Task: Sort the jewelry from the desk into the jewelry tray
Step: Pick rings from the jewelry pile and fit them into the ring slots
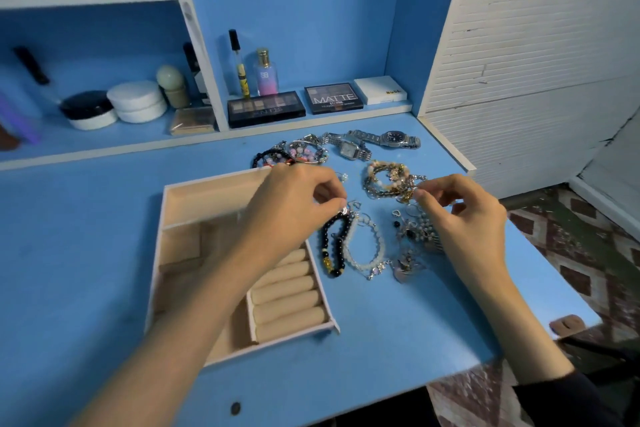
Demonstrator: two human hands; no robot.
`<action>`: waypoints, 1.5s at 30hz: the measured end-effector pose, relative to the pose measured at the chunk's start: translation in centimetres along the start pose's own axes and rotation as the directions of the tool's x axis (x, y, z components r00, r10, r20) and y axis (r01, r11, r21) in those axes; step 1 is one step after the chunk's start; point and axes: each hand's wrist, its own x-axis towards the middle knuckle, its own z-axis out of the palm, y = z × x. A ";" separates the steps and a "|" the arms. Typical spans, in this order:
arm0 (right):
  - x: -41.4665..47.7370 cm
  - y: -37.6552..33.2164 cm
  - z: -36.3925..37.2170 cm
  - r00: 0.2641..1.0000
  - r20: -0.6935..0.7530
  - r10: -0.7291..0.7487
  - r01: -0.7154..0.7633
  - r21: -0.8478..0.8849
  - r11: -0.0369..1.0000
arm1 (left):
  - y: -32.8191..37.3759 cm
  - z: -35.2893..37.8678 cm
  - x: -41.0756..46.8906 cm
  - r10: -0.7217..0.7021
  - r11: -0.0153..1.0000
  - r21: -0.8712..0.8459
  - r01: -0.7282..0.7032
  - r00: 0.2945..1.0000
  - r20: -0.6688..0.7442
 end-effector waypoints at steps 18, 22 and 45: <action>-5.5 -6.0 6.9 0.906 0.212 -0.366 0.364 0.049 0.930 | -5.4 -2.8 -8.2 0.086 0.994 0.078 -0.072 0.978 -0.191; -5.6 -5.9 6.9 0.902 0.175 -0.395 0.394 0.046 0.918 | -5.4 -2.2 -8.6 0.137 0.981 0.159 -0.108 0.973 -0.185; -5.8 -5.8 7.0 0.873 0.215 -0.439 0.441 0.038 0.897 | -5.0 -2.9 -8.7 0.127 0.966 0.237 -0.108 0.990 -0.065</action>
